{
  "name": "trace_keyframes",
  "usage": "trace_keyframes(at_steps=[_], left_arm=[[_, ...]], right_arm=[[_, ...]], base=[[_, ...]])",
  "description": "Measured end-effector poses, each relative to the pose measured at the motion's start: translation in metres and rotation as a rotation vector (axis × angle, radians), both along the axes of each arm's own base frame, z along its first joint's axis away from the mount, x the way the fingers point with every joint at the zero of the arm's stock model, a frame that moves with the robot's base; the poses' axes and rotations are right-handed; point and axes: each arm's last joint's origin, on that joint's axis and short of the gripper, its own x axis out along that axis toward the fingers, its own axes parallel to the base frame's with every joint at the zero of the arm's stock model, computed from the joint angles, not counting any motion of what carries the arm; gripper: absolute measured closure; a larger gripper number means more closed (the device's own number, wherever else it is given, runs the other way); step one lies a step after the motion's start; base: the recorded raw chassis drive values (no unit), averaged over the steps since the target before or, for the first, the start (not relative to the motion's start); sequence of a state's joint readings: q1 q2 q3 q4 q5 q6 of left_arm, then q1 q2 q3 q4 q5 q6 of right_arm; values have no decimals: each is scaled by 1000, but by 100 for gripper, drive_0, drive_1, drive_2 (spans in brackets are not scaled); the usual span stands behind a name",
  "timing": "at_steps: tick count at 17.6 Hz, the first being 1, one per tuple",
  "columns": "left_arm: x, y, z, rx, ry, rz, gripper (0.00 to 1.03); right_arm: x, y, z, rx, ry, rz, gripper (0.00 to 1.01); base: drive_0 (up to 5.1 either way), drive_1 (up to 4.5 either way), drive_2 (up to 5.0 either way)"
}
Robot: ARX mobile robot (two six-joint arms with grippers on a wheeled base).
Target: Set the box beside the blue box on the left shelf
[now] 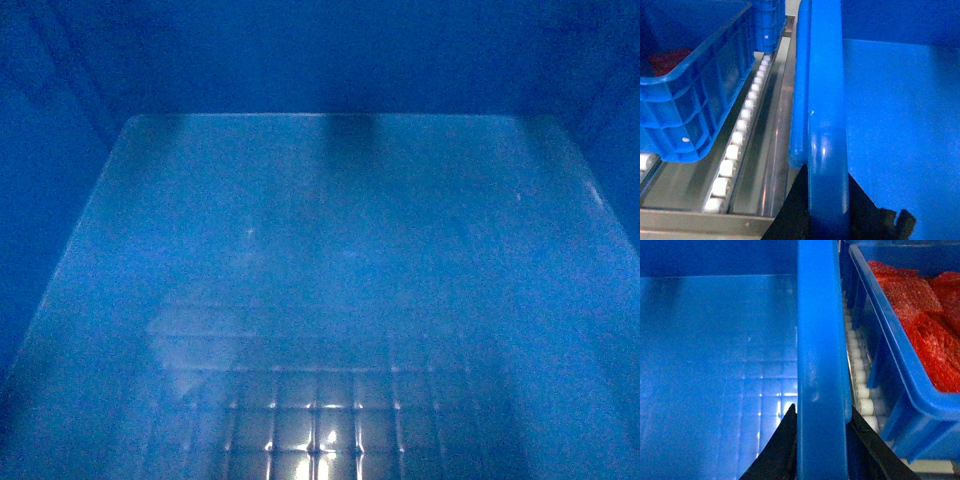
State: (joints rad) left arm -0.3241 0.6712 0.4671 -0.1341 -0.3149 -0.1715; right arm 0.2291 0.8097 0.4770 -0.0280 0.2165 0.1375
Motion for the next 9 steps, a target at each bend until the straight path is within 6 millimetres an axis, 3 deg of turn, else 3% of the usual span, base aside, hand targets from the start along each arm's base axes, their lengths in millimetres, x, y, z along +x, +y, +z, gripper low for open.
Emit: trace_keyframes(at_steps=[9], left_arm=[[0,0,0,0,1,0,95]], right_arm=[[0,0,0,1,-2,1,81]], base=[[-7,425,-439]])
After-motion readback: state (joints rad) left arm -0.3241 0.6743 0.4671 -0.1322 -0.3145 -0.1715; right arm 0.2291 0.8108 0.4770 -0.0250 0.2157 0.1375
